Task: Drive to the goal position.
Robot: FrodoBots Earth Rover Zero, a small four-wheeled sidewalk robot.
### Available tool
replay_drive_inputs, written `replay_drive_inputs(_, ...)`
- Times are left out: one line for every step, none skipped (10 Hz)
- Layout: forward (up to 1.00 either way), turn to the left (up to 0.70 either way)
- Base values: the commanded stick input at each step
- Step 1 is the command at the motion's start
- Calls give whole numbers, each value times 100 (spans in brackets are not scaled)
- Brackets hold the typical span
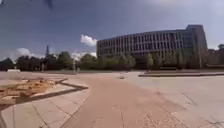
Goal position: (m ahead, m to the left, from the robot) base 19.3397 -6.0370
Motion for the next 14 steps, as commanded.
replay_drive_inputs(70,6)
replay_drive_inputs(70,6)
replay_drive_inputs(70,6)
replay_drive_inputs(70,6)
replay_drive_inputs(70,6)
replay_drive_inputs(70,6)
replay_drive_inputs(70,6)
replay_drive_inputs(70,6)
replay_drive_inputs(70,6)
replay_drive_inputs(70,-15)
replay_drive_inputs(70,-16)
replay_drive_inputs(70,-5)
replay_drive_inputs(70,6)
replay_drive_inputs(70,6)
